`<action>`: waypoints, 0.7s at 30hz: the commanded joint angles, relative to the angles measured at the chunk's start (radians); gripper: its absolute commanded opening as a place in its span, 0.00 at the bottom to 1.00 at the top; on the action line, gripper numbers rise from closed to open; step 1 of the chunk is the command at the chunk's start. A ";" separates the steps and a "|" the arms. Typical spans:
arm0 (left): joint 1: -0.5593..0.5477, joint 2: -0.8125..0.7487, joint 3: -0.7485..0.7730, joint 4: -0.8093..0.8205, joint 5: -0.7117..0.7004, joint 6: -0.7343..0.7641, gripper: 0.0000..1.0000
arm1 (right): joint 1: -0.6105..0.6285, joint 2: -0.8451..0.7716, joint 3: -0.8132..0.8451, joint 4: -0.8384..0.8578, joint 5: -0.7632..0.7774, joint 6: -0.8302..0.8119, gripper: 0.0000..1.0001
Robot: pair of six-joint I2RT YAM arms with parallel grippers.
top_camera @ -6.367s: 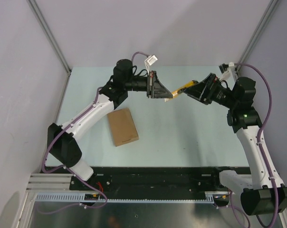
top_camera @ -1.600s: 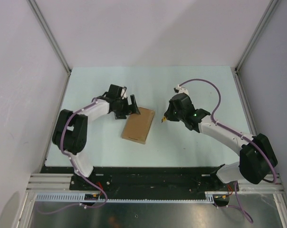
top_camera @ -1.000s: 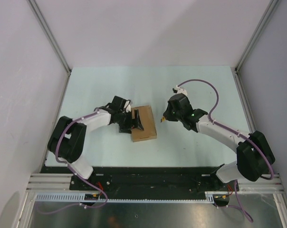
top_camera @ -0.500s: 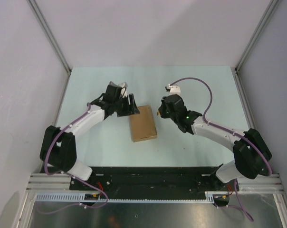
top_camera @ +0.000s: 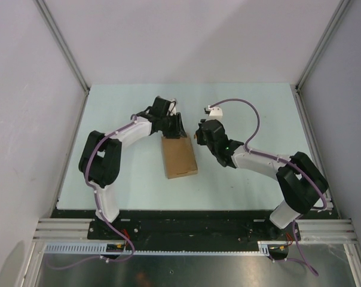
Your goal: Unpack the express box
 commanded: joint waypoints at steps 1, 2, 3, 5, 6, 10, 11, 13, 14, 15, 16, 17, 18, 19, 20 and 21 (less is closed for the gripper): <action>0.000 0.031 0.067 0.006 0.030 0.041 0.43 | -0.005 0.025 0.009 0.096 0.011 0.022 0.00; 0.000 0.038 0.073 0.006 0.032 0.043 0.43 | -0.008 0.032 0.009 0.099 0.008 0.025 0.00; 0.002 0.045 0.076 0.006 0.035 0.047 0.43 | -0.016 0.037 0.009 0.108 -0.004 0.028 0.00; 0.005 0.061 0.090 0.007 0.030 0.056 0.43 | -0.020 0.051 0.015 0.115 -0.017 0.039 0.00; 0.007 0.066 0.096 0.006 0.035 0.060 0.43 | -0.022 0.054 0.021 0.118 -0.021 0.038 0.00; 0.013 0.088 0.097 0.003 0.035 0.067 0.44 | -0.022 0.078 0.043 0.109 -0.008 0.051 0.00; 0.014 0.092 0.094 0.006 0.036 0.066 0.46 | -0.020 0.082 0.049 0.104 -0.002 0.056 0.00; 0.014 0.106 0.097 0.009 0.041 0.073 0.50 | -0.023 0.089 0.066 0.092 0.014 0.071 0.00; 0.014 0.109 0.099 0.004 0.033 0.078 0.50 | -0.025 0.091 0.072 0.084 0.017 0.078 0.00; 0.014 0.112 0.098 0.004 0.012 0.080 0.50 | -0.025 0.094 0.080 0.070 0.024 0.085 0.00; 0.014 0.111 0.096 0.003 0.004 0.084 0.50 | -0.023 0.097 0.095 0.064 0.029 0.088 0.00; 0.014 0.112 0.094 0.003 -0.004 0.092 0.50 | -0.022 0.095 0.100 0.059 0.029 0.090 0.00; 0.014 0.111 0.082 0.001 -0.026 0.092 0.50 | -0.020 0.097 0.103 0.052 0.032 0.091 0.00; 0.014 0.112 0.075 -0.001 -0.036 0.092 0.49 | -0.022 0.097 0.107 0.044 0.032 0.096 0.00; 0.013 0.114 0.068 -0.001 -0.040 0.101 0.49 | -0.022 0.095 0.112 0.036 0.032 0.102 0.00; 0.013 0.114 0.055 -0.001 -0.063 0.101 0.49 | -0.022 0.092 0.112 0.035 0.031 0.098 0.00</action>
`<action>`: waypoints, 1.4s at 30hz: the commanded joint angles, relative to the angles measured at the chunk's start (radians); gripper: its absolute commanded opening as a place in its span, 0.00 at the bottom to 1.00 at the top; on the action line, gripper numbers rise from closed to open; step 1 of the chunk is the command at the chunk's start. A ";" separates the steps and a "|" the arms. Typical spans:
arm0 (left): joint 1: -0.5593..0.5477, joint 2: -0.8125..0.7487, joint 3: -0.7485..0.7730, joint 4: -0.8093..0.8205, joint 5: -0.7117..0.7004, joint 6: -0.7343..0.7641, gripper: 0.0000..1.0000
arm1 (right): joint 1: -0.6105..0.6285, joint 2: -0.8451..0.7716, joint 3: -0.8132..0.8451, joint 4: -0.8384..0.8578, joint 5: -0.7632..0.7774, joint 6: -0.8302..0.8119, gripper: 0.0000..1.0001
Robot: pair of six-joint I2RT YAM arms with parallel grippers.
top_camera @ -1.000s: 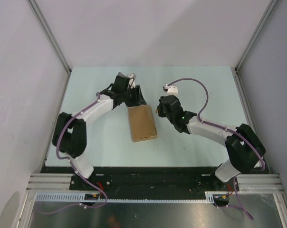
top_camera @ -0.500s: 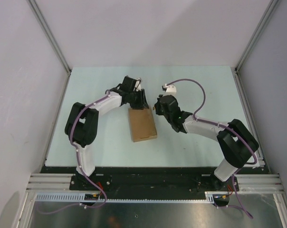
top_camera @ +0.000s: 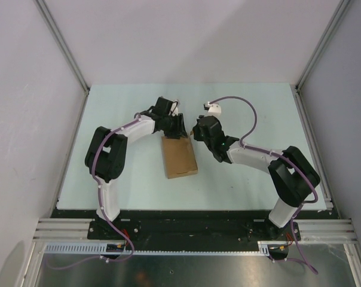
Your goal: Unpack the express box
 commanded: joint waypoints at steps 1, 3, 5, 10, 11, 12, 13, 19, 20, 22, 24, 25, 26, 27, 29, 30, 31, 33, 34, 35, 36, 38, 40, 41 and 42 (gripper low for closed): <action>0.004 0.017 -0.006 -0.001 -0.075 0.048 0.49 | -0.002 -0.002 0.052 -0.003 0.036 0.012 0.00; 0.002 0.028 -0.008 -0.015 -0.092 0.053 0.49 | -0.004 0.005 0.054 -0.002 0.032 -0.002 0.00; 0.002 0.030 -0.009 -0.036 -0.111 0.057 0.49 | -0.008 0.011 0.060 -0.023 0.044 0.006 0.00; -0.006 0.040 -0.005 -0.102 -0.224 0.080 0.47 | -0.011 0.034 0.060 -0.039 0.059 0.007 0.00; -0.006 0.052 -0.005 -0.113 -0.230 0.079 0.46 | -0.010 0.036 0.060 -0.032 0.055 0.000 0.00; -0.006 0.056 -0.005 -0.133 -0.241 0.077 0.46 | -0.010 0.038 0.060 -0.031 0.052 0.001 0.00; -0.010 0.060 -0.006 -0.139 -0.265 0.088 0.46 | -0.008 0.041 0.060 -0.029 0.044 0.004 0.00; -0.024 0.086 -0.015 -0.168 -0.330 0.123 0.45 | -0.010 0.056 0.061 0.004 0.007 0.018 0.00; -0.026 0.089 -0.011 -0.177 -0.339 0.125 0.45 | -0.010 0.056 0.060 0.015 -0.003 0.018 0.00; -0.032 0.099 0.002 -0.190 -0.344 0.129 0.44 | -0.014 0.050 0.060 0.021 -0.020 0.017 0.00; -0.041 0.109 0.020 -0.202 -0.367 0.132 0.42 | -0.017 0.047 0.060 0.026 -0.028 0.007 0.00; -0.044 0.115 0.026 -0.209 -0.377 0.132 0.40 | -0.017 0.048 0.060 0.027 -0.027 0.004 0.00; -0.047 0.123 0.040 -0.225 -0.384 0.129 0.37 | -0.019 0.053 0.061 0.035 -0.028 0.001 0.00; -0.050 0.128 0.046 -0.232 -0.388 0.128 0.36 | -0.019 0.054 0.060 0.038 -0.031 0.000 0.00; -0.052 0.143 0.060 -0.251 -0.391 0.126 0.31 | -0.019 0.061 0.060 0.046 -0.033 0.001 0.00; -0.052 0.148 0.063 -0.256 -0.393 0.126 0.29 | -0.019 0.059 0.060 0.049 -0.031 0.001 0.00; -0.052 0.155 0.066 -0.260 -0.394 0.126 0.28 | -0.017 0.061 0.060 0.053 -0.025 -0.002 0.00; -0.052 0.158 0.069 -0.272 -0.397 0.123 0.25 | -0.020 0.061 0.060 0.058 -0.017 -0.005 0.00; -0.052 0.161 0.071 -0.274 -0.393 0.122 0.23 | -0.020 0.062 0.060 0.060 -0.011 -0.006 0.00; -0.052 0.161 0.069 -0.275 -0.390 0.122 0.22 | -0.020 0.061 0.061 0.061 -0.011 -0.006 0.00; -0.052 0.163 0.069 -0.277 -0.388 0.122 0.22 | -0.022 0.059 0.060 0.063 -0.010 -0.006 0.00; -0.053 0.166 0.071 -0.277 -0.387 0.122 0.19 | -0.022 0.059 0.060 0.067 -0.008 -0.016 0.00; -0.052 0.168 0.072 -0.279 -0.385 0.123 0.18 | -0.020 0.064 0.060 0.075 -0.008 -0.017 0.00; -0.052 0.169 0.074 -0.280 -0.385 0.123 0.18 | -0.020 0.064 0.060 0.076 -0.008 -0.022 0.00; -0.052 0.171 0.075 -0.282 -0.387 0.123 0.17 | -0.020 0.071 0.061 0.078 -0.008 -0.023 0.00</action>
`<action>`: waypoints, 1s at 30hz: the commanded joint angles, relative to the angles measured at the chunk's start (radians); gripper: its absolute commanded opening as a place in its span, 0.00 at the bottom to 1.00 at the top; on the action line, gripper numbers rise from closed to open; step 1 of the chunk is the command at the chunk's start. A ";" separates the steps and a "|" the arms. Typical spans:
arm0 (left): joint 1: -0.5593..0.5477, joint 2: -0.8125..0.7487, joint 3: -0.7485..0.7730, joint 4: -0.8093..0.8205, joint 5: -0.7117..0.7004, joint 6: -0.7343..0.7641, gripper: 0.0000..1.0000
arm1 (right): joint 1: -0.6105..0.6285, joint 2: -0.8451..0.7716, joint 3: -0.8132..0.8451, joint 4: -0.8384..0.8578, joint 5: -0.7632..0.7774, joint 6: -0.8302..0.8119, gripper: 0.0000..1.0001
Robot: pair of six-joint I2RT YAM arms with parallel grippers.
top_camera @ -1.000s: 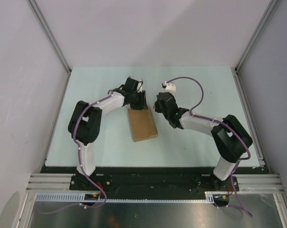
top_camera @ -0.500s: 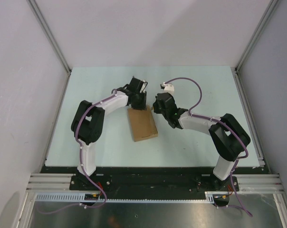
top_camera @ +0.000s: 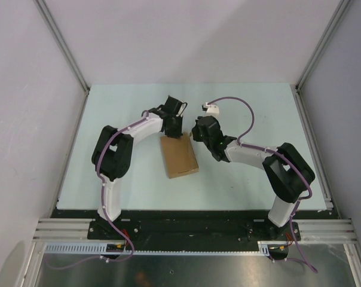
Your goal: Unpack the express box
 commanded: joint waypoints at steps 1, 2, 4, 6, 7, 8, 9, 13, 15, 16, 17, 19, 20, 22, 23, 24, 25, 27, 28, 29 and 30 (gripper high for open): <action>0.010 0.107 -0.040 -0.122 -0.100 0.038 0.17 | -0.003 0.016 0.037 0.062 0.029 -0.015 0.00; 0.010 0.108 -0.040 -0.124 -0.097 0.038 0.17 | -0.003 0.019 0.037 0.064 0.027 -0.015 0.00; 0.012 0.110 -0.039 -0.127 -0.096 0.038 0.17 | -0.003 0.025 0.039 0.065 0.024 -0.012 0.00; 0.010 0.110 -0.042 -0.127 -0.096 0.038 0.17 | -0.002 0.028 0.042 0.064 0.025 -0.009 0.00; 0.012 0.112 -0.040 -0.125 -0.097 0.039 0.16 | -0.002 0.032 0.042 0.064 0.024 -0.008 0.00; 0.010 0.112 -0.042 -0.125 -0.096 0.038 0.16 | -0.002 0.037 0.046 0.062 0.027 -0.008 0.00; 0.012 0.113 -0.042 -0.127 -0.096 0.038 0.16 | -0.003 0.040 0.048 0.062 0.029 -0.008 0.00; 0.012 0.115 -0.040 -0.127 -0.091 0.038 0.16 | -0.008 0.051 0.051 0.061 0.027 -0.012 0.00; 0.012 0.113 -0.040 -0.130 -0.091 0.038 0.16 | -0.005 0.055 0.051 0.056 0.022 -0.012 0.00; 0.010 0.113 -0.040 -0.130 -0.090 0.038 0.16 | 0.000 0.055 0.051 0.053 0.019 -0.014 0.00; 0.012 0.113 -0.039 -0.130 -0.089 0.038 0.16 | 0.000 0.059 0.051 0.050 0.022 -0.017 0.00; 0.012 0.115 -0.037 -0.130 -0.083 0.036 0.16 | 0.006 0.062 0.051 0.039 0.028 -0.023 0.00; 0.012 0.116 -0.036 -0.130 -0.079 0.035 0.16 | 0.009 0.063 0.051 0.035 0.030 -0.031 0.00; 0.012 0.116 -0.034 -0.130 -0.065 0.029 0.16 | 0.020 0.065 0.051 0.020 0.044 -0.038 0.00; 0.012 0.116 -0.033 -0.130 -0.062 0.027 0.16 | 0.024 0.063 0.051 0.013 0.050 -0.047 0.00; 0.012 0.116 -0.033 -0.130 -0.057 0.018 0.16 | 0.029 0.060 0.051 0.009 0.058 -0.052 0.00; 0.012 0.115 -0.031 -0.130 -0.047 0.012 0.17 | 0.038 0.057 0.051 -0.002 0.070 -0.057 0.00; 0.015 0.115 -0.027 -0.131 0.010 -0.008 0.17 | 0.049 0.049 0.051 -0.010 0.094 -0.073 0.00; 0.015 0.115 -0.025 -0.130 0.028 -0.020 0.17 | 0.059 0.045 0.051 -0.019 0.101 -0.078 0.00; 0.019 0.113 -0.022 -0.131 0.076 -0.043 0.17 | 0.064 0.043 0.051 -0.022 0.111 -0.081 0.00; 0.021 0.116 -0.022 -0.130 0.097 -0.056 0.17 | 0.067 0.034 0.051 -0.030 0.130 -0.087 0.00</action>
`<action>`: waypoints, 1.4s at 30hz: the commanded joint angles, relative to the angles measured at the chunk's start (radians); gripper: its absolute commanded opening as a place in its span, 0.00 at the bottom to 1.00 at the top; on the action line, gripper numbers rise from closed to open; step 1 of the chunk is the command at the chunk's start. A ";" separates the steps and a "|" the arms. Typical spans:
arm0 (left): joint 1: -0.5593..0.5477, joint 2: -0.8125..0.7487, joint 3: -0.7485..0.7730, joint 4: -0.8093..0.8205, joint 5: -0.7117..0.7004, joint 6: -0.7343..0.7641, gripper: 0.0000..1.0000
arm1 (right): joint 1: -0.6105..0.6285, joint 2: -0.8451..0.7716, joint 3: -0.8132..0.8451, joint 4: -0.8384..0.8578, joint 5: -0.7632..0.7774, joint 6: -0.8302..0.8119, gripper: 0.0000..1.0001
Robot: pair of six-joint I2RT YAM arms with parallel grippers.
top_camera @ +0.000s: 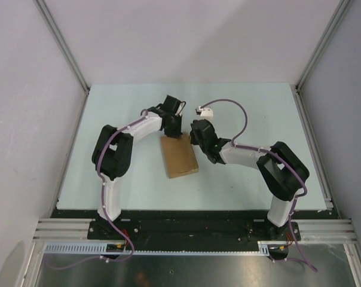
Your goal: Unpack the express box
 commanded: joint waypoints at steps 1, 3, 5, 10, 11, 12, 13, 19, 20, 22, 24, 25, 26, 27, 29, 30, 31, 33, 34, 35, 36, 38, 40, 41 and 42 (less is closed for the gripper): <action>0.016 0.107 -0.040 -0.110 0.087 -0.058 0.17 | 0.035 -0.013 0.036 -0.037 0.086 -0.041 0.00; 0.021 0.111 -0.036 -0.110 0.150 -0.095 0.17 | 0.041 -0.019 0.036 -0.049 0.103 -0.046 0.00; 0.021 0.117 -0.035 -0.110 0.203 -0.130 0.16 | 0.047 -0.021 0.036 -0.057 0.107 -0.049 0.00; 0.022 0.137 -0.040 -0.109 0.276 -0.195 0.13 | 0.064 -0.041 0.036 -0.103 0.132 -0.041 0.00; 0.022 0.139 -0.041 -0.109 0.280 -0.208 0.13 | 0.072 -0.045 0.036 -0.118 0.138 -0.041 0.00; 0.022 0.140 -0.040 -0.109 0.286 -0.212 0.12 | 0.075 -0.050 0.036 -0.127 0.140 -0.040 0.00; 0.022 0.142 -0.043 -0.109 0.285 -0.216 0.12 | 0.075 -0.059 0.036 -0.137 0.140 -0.034 0.00; 0.022 0.137 -0.052 -0.109 0.280 -0.250 0.10 | 0.082 -0.096 0.036 -0.264 0.115 0.031 0.00; 0.022 0.137 -0.052 -0.107 0.280 -0.259 0.10 | 0.084 -0.104 0.036 -0.288 0.112 0.043 0.00; 0.022 0.143 -0.050 -0.106 0.291 -0.262 0.09 | 0.090 -0.111 0.036 -0.308 0.115 0.054 0.00; 0.022 0.147 -0.047 -0.106 0.299 -0.261 0.09 | 0.093 -0.113 0.036 -0.312 0.112 0.057 0.00; 0.021 0.148 -0.041 -0.106 0.308 -0.255 0.09 | 0.093 -0.110 0.036 -0.305 0.110 0.055 0.00; 0.021 0.147 -0.038 -0.103 0.313 -0.250 0.09 | 0.093 -0.105 0.037 -0.293 0.106 0.049 0.00; 0.021 0.139 -0.027 -0.100 0.320 -0.247 0.09 | 0.089 -0.096 0.036 -0.285 0.106 0.046 0.00; 0.021 0.125 -0.015 -0.101 0.328 -0.224 0.11 | 0.079 -0.087 0.037 -0.263 0.095 0.043 0.00; 0.022 0.108 -0.007 -0.101 0.328 -0.218 0.12 | 0.070 -0.076 0.040 -0.259 0.089 0.042 0.00; 0.022 0.096 0.006 -0.101 0.328 -0.204 0.14 | 0.055 -0.073 0.045 -0.256 0.083 0.042 0.00; 0.024 0.076 0.022 -0.100 0.325 -0.195 0.18 | 0.035 -0.064 0.050 -0.236 0.057 0.028 0.00; 0.027 0.058 0.034 -0.100 0.323 -0.189 0.19 | 0.017 -0.061 0.051 -0.206 0.036 0.020 0.00; 0.029 0.050 0.040 -0.101 0.323 -0.187 0.20 | 0.009 -0.056 0.056 -0.178 0.026 0.011 0.00; 0.032 0.042 0.048 -0.101 0.325 -0.186 0.22 | 0.001 -0.053 0.060 -0.163 0.014 0.002 0.00; 0.036 0.027 0.065 -0.100 0.329 -0.179 0.23 | -0.034 -0.030 0.080 -0.128 -0.037 -0.021 0.00; 0.042 0.022 0.080 -0.100 0.337 -0.173 0.25 | -0.056 -0.009 0.096 -0.106 -0.087 -0.038 0.00; 0.044 0.022 0.083 -0.101 0.337 -0.173 0.25 | -0.072 0.010 0.106 -0.088 -0.101 -0.041 0.00; 0.045 0.024 0.091 -0.100 0.343 -0.173 0.25 | -0.080 0.023 0.120 -0.078 -0.115 -0.046 0.00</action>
